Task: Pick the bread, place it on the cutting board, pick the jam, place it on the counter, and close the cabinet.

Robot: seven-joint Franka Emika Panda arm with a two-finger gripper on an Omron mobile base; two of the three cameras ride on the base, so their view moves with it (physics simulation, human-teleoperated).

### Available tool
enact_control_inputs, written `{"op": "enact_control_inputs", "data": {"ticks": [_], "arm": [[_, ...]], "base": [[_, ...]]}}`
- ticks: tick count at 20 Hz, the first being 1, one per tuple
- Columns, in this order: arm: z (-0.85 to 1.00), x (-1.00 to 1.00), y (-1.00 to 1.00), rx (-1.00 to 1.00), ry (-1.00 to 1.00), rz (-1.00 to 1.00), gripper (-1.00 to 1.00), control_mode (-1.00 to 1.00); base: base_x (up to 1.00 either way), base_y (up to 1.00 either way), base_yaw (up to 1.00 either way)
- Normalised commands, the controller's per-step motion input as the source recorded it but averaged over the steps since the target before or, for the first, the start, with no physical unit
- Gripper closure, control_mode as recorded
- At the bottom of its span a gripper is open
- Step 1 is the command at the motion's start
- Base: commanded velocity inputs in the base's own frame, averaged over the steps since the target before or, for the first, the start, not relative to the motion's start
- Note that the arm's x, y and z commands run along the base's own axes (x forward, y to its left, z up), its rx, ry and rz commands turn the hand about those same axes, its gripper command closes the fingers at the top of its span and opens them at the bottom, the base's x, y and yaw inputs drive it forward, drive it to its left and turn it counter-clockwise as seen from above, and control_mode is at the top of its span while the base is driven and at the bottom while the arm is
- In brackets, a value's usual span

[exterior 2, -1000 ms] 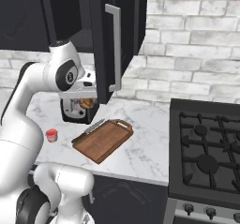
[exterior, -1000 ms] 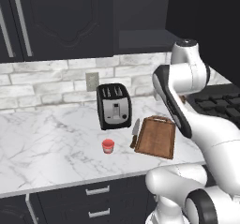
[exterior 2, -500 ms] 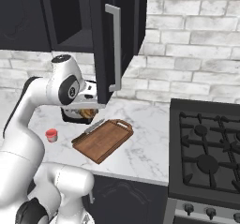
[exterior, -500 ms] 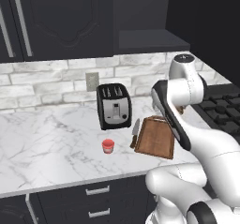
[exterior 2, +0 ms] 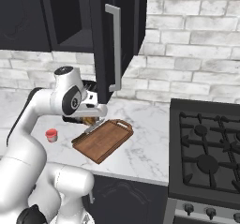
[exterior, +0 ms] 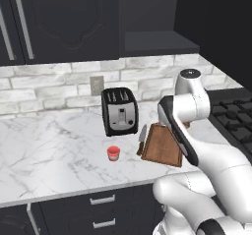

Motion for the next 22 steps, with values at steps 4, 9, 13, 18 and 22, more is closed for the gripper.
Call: {"op": "enact_control_inputs", "data": {"ticks": [4, 9, 13, 18, 22], "arm": [[-0.31, 0.09, 0.0, 0.02, 0.0, 0.0, 1.0, -1.0], [-0.16, 0.18, 0.0, 0.07, 0.0, -0.01, 1.0, -1.0], [-0.11, 0.22, 0.0, 0.08, 0.0, 0.0, 1.0, -1.0], [-0.35, 0.22, 0.0, 0.01, 0.0, 0.0, 1.0, -1.0], [-0.38, 0.31, 0.0, 0.0, 0.0, -0.01, 1.0, -1.0]], "base": [[0.0, 0.0, 0.0], [0.0, 0.0, 0.0], [0.0, 0.0, 0.0], [0.0, 0.0, 0.0], [0.0, 0.0, 0.0]]}}
